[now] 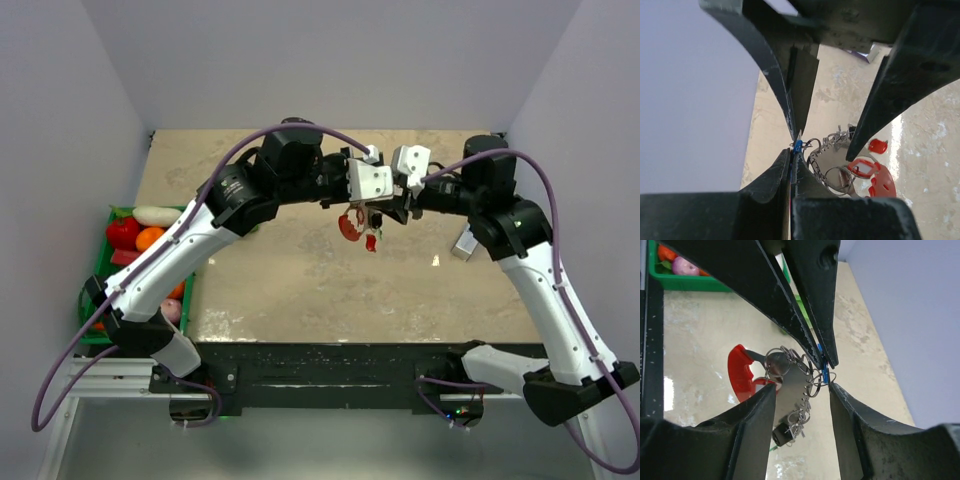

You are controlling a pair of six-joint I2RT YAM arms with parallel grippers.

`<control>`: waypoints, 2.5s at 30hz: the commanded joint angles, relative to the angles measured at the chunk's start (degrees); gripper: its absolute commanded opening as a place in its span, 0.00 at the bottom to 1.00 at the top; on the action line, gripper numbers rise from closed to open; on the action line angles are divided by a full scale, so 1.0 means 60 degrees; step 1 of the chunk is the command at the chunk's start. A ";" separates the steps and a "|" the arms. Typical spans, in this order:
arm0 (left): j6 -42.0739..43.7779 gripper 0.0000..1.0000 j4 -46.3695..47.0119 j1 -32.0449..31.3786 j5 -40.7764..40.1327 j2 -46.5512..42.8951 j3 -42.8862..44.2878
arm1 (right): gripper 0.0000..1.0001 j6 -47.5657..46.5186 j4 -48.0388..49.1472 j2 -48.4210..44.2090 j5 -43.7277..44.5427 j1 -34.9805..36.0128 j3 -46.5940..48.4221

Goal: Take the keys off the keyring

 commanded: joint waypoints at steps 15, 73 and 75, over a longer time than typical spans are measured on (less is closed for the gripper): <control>-0.0506 0.00 0.1642 -0.0008 -0.2141 -0.0167 -0.0194 | 0.53 -0.3289 -0.3118 -0.0666 -0.1666 0.0041 0.1384; -0.0682 0.00 0.1335 -0.0038 -0.2597 -0.0328 -0.0882 | 0.45 0.1279 0.3677 0.0330 0.2460 0.0173 -0.1021; -0.0683 0.00 0.1219 -0.0038 -0.2377 -0.0401 -0.0911 | 0.45 0.1323 0.3838 0.0418 0.2592 0.0173 -0.0991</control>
